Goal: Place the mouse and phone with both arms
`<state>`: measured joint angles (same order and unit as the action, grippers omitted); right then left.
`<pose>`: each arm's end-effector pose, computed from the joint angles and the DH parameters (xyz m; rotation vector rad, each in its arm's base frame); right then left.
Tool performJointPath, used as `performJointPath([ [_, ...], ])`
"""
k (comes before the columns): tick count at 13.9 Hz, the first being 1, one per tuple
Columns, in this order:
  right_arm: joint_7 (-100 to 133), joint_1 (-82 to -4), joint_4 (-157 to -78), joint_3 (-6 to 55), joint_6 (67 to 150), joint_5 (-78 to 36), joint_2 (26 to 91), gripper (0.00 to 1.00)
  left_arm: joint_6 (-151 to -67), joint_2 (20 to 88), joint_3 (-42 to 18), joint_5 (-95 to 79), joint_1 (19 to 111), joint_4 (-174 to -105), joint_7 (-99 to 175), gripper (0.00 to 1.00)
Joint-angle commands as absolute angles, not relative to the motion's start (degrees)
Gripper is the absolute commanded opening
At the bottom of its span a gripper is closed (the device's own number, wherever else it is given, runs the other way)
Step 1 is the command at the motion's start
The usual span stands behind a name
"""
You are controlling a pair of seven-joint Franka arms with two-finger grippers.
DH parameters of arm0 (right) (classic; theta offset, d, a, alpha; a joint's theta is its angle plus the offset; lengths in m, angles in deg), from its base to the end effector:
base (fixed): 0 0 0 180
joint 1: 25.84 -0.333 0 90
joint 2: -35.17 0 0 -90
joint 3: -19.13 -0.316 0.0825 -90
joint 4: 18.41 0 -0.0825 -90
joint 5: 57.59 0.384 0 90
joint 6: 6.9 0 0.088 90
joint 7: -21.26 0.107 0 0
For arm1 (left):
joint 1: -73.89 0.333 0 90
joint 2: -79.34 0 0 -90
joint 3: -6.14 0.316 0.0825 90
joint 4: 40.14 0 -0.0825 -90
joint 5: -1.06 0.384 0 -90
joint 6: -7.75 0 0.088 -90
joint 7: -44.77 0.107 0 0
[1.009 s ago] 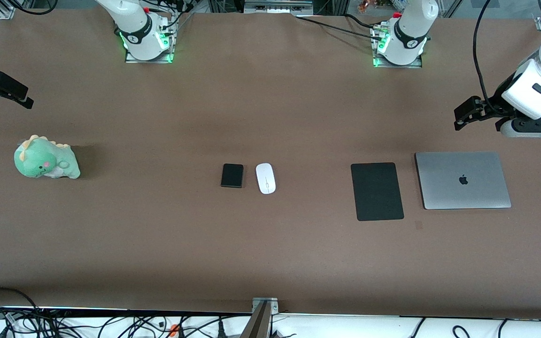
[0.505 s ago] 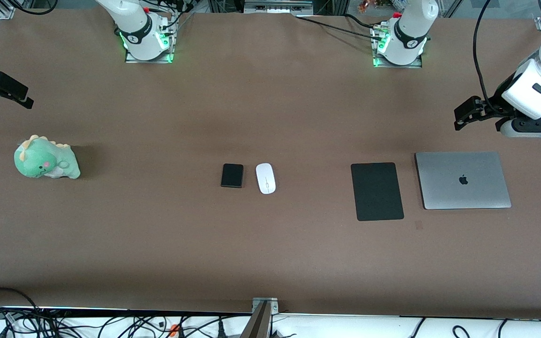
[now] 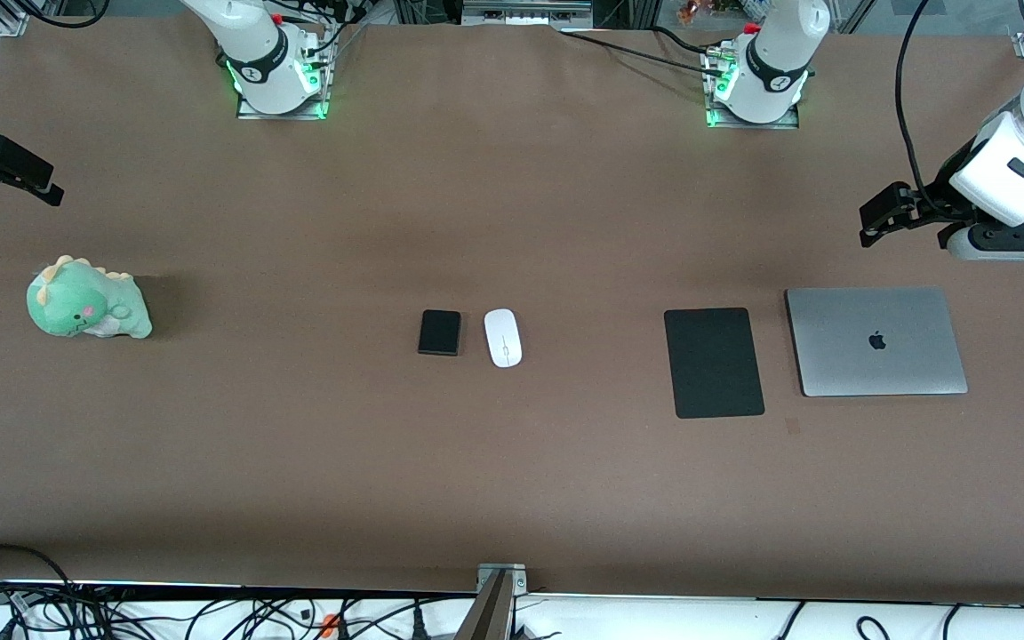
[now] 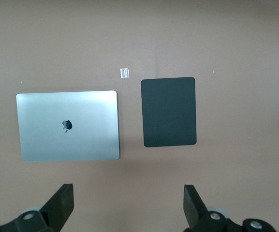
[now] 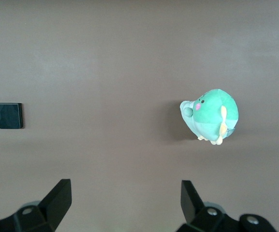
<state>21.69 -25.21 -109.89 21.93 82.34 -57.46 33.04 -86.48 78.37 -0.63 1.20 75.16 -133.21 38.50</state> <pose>0.5406 -0.0327 0.6315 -3.1357 0.1056 0.0029 0.5625 -0.0534 0.5962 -3.1414 -0.0209 -0.0054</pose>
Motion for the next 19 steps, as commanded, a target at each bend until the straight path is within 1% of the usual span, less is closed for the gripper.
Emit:
performJointPath([
  [1,21.96,-25.13,-110.61,21.77,82.05,-56.62,32.18,1.00,-85.68,77.67,-0.89,2.20,75.47,-131.46,38.97,1.00],
  [10,21.87,-25.13,-110.61,21.77,81.53,-56.62,32.18,1.00,-85.77,77.50,-1.15,1.06,74.42,-131.29,39.58,1.00],
  [11,21.52,-25.13,-110.61,21.77,81.26,-56.62,32.36,1.00,-85.59,76.02,-1.59,1.58,73.02,-131.02,38.98,1.00],
  [14,21.43,-25.31,-110.61,21.77,80.91,-56.62,33.41,1.00,-85.59,74.08,-1.60,0.80,72.57,-129.53,39.58,1.00],
  [16,22.13,-26.18,-110.52,21.76,78.11,-56.71,34.64,1.00,-85.59,72.93,-1.60,0.97,71.96,-129.87,39.67,1.00],
  [17,22.13,-26.54,-110.52,21.77,77.66,-56.71,35.34,1.00,-85.33,69.19,-1.60,1.14,71.61,-129.97,39.06,1.00],
  [19,22.22,-26.80,-110.52,21.77,77.65,-56.71,37.36,1.00,-82.00,68.09,-1.68,0.89,71.52,-129.53,39.85,1.00],
])
